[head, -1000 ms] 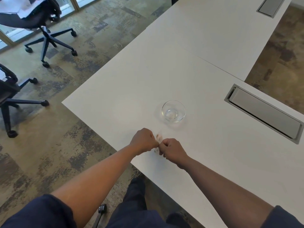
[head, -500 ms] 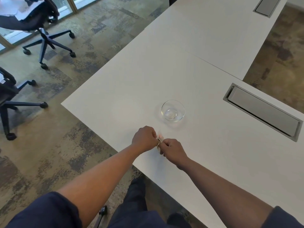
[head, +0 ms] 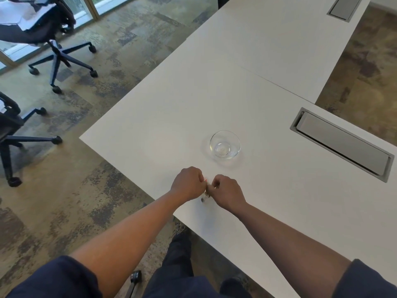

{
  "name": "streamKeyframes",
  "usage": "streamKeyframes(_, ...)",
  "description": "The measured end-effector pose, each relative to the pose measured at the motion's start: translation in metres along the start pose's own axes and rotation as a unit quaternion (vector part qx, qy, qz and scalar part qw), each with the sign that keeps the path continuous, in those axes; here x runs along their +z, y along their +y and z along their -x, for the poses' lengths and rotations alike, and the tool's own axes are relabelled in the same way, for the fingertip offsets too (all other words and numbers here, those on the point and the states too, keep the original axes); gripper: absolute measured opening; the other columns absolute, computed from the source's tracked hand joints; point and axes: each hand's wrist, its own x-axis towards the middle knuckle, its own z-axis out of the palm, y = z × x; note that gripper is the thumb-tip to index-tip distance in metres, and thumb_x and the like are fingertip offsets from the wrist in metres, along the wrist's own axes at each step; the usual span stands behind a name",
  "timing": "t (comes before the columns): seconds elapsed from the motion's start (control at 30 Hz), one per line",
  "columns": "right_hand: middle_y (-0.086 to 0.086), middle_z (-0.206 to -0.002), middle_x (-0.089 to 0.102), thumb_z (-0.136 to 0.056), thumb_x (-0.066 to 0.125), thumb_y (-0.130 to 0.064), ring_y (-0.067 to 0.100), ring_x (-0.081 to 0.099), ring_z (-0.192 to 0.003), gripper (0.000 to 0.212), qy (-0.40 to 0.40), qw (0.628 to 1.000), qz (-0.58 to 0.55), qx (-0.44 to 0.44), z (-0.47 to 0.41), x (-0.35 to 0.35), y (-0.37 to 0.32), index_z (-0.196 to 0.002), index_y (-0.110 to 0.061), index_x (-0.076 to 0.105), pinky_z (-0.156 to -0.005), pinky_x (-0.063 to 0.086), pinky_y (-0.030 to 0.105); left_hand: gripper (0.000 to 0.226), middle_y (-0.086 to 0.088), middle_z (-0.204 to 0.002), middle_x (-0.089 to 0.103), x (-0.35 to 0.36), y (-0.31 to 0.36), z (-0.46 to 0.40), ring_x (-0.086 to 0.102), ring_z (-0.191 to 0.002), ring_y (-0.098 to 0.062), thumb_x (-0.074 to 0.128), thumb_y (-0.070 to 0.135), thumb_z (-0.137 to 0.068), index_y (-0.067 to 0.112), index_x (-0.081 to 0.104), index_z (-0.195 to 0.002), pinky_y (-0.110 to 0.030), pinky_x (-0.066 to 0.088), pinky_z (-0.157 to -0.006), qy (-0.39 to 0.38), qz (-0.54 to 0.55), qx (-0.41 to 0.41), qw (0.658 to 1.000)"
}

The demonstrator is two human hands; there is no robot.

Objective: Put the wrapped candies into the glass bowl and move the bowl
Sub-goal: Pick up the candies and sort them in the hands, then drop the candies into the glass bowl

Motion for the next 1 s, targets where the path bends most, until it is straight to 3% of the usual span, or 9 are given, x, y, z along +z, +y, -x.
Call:
streamKeyframes(0.17, -0.001, -0.063, 0.055, -0.082, 0.052, -0.026, 0.024, 0.049, -0.061, 0.022, 0.027, 0.999, 0.001, 0.019, -0.004, -0.007, -0.001, -0.063, -0.016, 0.048, -0.053, 0.036, 0.034, 0.015, -0.004, -0.077, 0.069, -0.008, 0.0, 0.003, 0.065, -0.072, -0.027, 0.059, 0.015, -0.084, 0.017, 0.058, -0.069, -0.03, 0.047, -0.058, 0.01, -0.02, -0.018, 1.0)
streamKeyframes(0.43, -0.004, -0.06, 0.052, -0.075, 0.053, -0.027, 0.017, 0.044, -0.055, 0.016, 0.038, 0.991, -0.113, 0.059, -0.003, -0.012, 0.01, -0.062, -0.019, 0.048, -0.053, 0.037, 0.033, 0.011, -0.002, -0.086, 0.068, -0.012, 0.012, 0.001, 0.065, -0.081, -0.025, 0.061, 0.007, -0.08, 0.017, 0.058, -0.075, -0.036, 0.054, -0.068, 0.012, 0.001, -0.002, 1.0)
streamKeyframes(0.63, 0.005, -0.072, 0.068, -0.076, 0.058, -0.036, 0.015, 0.055, -0.063, 0.026, 0.006, 0.971, -0.231, 0.054, 0.002, -0.024, 0.031, -0.076, -0.01, 0.063, -0.056, 0.043, 0.03, 0.017, -0.001, -0.08, 0.067, -0.015, 0.033, -0.002, 0.065, -0.073, -0.023, 0.066, 0.014, -0.082, 0.019, 0.055, -0.07, -0.032, 0.051, -0.06, 0.01, -0.019, 0.04, 0.999)
streamKeyframes(0.77, 0.002, -0.091, 0.069, -0.08, 0.062, -0.041, 0.019, 0.06, -0.077, 0.036, -0.047, 0.886, -0.448, 0.11, 0.003, -0.031, 0.039, -0.101, -0.013, 0.07, -0.067, 0.049, 0.031, 0.023, -0.001, -0.076, 0.067, -0.022, 0.054, -0.002, 0.069, -0.069, -0.023, 0.069, 0.02, -0.084, 0.02, 0.053, -0.068, -0.034, 0.054, -0.058, 0.008, -0.031, 0.075, 0.997)
streamKeyframes(0.83, 0.004, -0.1, 0.072, -0.086, 0.058, -0.051, 0.022, 0.066, -0.089, 0.044, -0.069, 0.82, -0.55, 0.146, 0.0, -0.034, 0.043, -0.11, -0.016, 0.072, -0.08, 0.052, 0.038, 0.025, 0.003, -0.074, 0.065, -0.03, 0.068, -0.001, 0.066, -0.069, -0.021, 0.071, 0.021, -0.084, 0.022, 0.053, -0.066, -0.028, 0.048, -0.054, 0.003, -0.029, 0.097, 0.995)
streamKeyframes(1.0, 0.016, -0.133, 0.069, -0.092, 0.051, -0.071, 0.04, 0.066, -0.125, 0.075, -0.095, 0.709, -0.676, 0.174, -0.009, -0.048, 0.045, -0.132, -0.01, 0.066, -0.102, 0.05, 0.059, 0.004, 0.005, -0.072, 0.072, -0.056, 0.1, 0.005, 0.074, -0.073, -0.018, 0.07, 0.012, -0.08, 0.012, 0.069, -0.076, -0.04, 0.063, -0.068, -0.035, 0.004, 0.153, 0.988)
